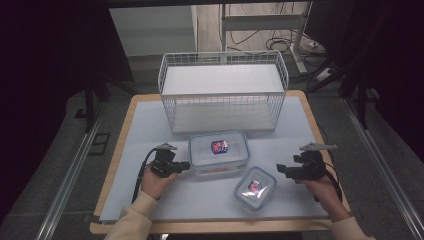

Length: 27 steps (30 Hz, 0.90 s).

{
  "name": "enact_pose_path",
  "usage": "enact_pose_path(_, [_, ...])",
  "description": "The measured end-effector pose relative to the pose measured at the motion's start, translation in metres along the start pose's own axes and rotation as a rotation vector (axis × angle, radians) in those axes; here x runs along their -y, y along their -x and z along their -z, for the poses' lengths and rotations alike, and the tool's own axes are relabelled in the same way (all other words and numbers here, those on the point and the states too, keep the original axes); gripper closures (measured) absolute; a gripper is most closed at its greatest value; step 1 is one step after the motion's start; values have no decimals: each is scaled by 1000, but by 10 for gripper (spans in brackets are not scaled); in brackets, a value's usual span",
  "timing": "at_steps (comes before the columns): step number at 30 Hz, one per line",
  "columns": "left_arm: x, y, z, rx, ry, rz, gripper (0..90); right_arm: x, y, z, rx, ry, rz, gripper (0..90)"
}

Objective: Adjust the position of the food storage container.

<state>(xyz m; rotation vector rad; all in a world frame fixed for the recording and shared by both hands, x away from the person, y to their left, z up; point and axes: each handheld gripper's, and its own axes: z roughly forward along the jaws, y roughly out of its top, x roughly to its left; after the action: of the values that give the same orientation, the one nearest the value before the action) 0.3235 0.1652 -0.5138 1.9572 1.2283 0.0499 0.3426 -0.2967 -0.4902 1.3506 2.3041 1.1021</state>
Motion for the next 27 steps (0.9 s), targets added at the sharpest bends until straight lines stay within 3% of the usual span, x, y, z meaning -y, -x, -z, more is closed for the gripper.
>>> enact_pose_path(2, [8,3,14,16,23,-2,898,0,1,1,1,4,-2,162])
enact_pose_path(6, [19,11,24,30,26,-24,898,0,1,2,4,7,-4,162])
enact_pose_path(10, [26,24,18,59,0,-60,897,-1,1,1,6,7,-2,162])
enact_pose_path(16, [20,37,0,76,-26,-96,896,0,0,0,7,0,2,162])
enact_pose_path(20, [17,34,-6,61,-11,-103,897,0,1,-1,7,0,0,162])
enact_pose_path(23, [14,27,-7,53,3,-85,898,1,1,-1,7,-2,0,162])
enact_pose_path(24, [13,24,-7,71,4,-62,899,0,1,-1,9,-2,0,162])
enact_pose_path(27, [12,21,-7,69,9,-53,899,0,2,-2,10,-3,-1,162])
